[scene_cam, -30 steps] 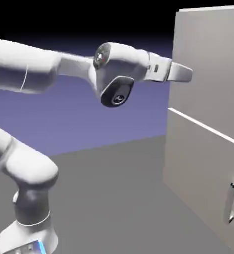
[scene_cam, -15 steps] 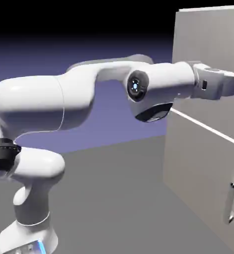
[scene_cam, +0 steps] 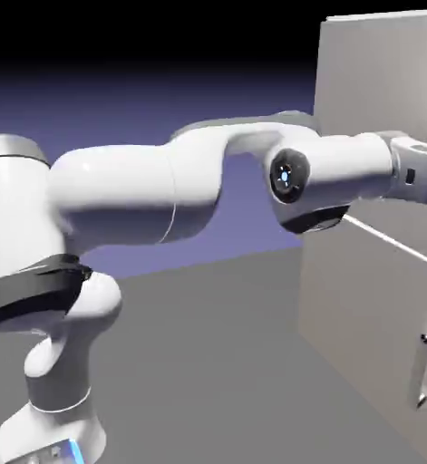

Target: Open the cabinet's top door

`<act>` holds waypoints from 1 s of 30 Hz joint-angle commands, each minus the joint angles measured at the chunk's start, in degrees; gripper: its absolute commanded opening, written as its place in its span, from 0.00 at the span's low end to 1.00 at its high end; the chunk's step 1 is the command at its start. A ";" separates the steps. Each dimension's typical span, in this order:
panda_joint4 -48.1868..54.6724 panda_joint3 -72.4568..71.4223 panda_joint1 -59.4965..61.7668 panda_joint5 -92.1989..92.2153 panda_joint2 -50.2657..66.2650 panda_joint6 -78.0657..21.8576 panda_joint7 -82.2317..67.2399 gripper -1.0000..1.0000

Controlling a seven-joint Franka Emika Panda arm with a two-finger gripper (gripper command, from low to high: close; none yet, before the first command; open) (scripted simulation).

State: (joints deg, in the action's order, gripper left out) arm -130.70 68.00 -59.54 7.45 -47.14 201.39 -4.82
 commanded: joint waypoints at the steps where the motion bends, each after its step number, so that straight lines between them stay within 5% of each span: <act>1: -1.54 -1.48 2.06 0.88 0.74 1.18 0.42 0.00; 18: -20.48 -34.32 35.90 22.07 5.56 14.26 2.25 0.00; 30: -22.72 -47.22 58.94 2.23 11.47 14.43 28.60 0.00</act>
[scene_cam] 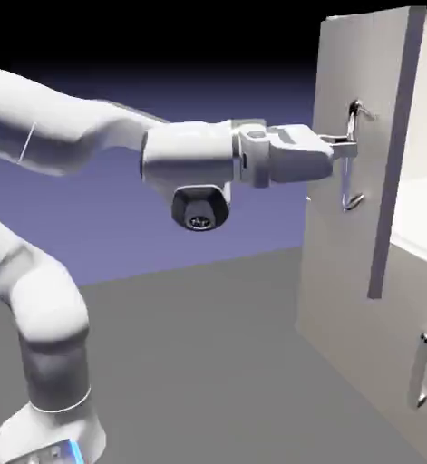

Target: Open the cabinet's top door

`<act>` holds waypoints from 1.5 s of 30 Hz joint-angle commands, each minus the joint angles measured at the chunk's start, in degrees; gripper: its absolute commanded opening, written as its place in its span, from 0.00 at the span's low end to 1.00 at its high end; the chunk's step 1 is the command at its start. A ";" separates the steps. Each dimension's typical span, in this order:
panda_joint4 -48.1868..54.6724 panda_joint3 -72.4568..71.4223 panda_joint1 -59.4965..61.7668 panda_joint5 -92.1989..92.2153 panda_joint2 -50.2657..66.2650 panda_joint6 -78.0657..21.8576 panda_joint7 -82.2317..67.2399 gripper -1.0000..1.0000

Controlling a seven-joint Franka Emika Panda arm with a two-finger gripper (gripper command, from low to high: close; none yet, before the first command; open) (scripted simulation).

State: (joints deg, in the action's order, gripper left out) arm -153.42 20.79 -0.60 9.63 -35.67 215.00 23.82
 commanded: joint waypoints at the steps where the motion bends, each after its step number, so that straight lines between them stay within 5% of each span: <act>1: 0.07 -0.62 1.63 -2.28 0.51 0.68 2.45 0.00; 19: 0.99 -16.49 34.95 -39.01 5.41 0.10 43.60 0.00; 36: -6.39 -35.38 64.28 -54.03 -14.15 -0.85 72.34 0.00; 45: -13.37 -31.54 55.68 -58.51 -32.70 -18.57 79.09 0.00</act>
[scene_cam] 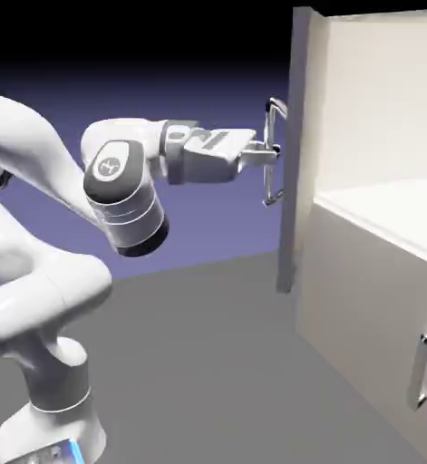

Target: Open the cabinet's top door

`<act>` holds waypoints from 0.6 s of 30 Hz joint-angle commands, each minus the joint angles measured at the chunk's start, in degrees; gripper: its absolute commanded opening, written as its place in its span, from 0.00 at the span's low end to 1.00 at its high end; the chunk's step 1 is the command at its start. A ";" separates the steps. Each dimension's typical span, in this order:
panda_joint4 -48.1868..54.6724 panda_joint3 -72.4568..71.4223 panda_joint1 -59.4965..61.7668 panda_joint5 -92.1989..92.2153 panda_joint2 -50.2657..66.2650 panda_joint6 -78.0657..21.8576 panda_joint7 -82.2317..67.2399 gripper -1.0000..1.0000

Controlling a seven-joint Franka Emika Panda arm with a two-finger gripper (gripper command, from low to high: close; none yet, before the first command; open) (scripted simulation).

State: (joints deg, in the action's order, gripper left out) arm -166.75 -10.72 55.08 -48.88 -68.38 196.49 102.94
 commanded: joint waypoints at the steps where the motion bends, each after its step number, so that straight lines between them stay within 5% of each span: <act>1: -0.63 0.23 -1.45 -0.17 -1.90 -2.54 0.29 0.00; 18: -3.70 -10.61 -23.56 8.81 -26.98 -44.91 0.91 0.00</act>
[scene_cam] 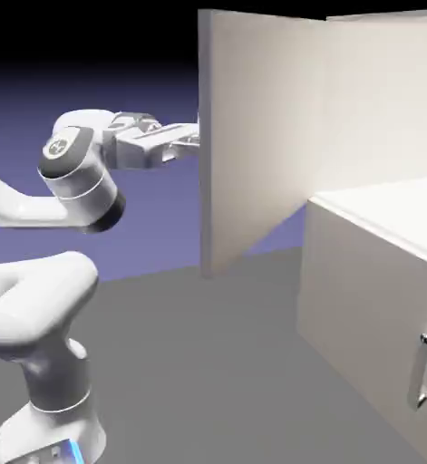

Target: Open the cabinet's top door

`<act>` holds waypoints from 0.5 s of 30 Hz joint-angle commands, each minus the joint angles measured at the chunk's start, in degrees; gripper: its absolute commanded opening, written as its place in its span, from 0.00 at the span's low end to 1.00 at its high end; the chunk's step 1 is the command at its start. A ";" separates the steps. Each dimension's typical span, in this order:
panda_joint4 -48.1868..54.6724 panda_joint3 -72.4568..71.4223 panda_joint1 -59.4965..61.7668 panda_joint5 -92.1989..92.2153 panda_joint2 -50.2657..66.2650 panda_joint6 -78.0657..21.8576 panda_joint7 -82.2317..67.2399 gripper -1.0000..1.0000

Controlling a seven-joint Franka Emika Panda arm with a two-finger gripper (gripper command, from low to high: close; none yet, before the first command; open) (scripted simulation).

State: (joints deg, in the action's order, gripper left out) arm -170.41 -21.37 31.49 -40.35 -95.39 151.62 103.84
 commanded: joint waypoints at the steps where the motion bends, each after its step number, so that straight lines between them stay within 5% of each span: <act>1: 0.29 -1.40 -1.01 1.22 -0.91 -2.53 0.08 0.00; 15: 14.48 -23.94 -5.63 15.24 -5.57 -37.42 1.23 0.00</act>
State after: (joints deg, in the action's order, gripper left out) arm -155.91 -45.29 25.86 -25.04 -100.97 114.26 105.03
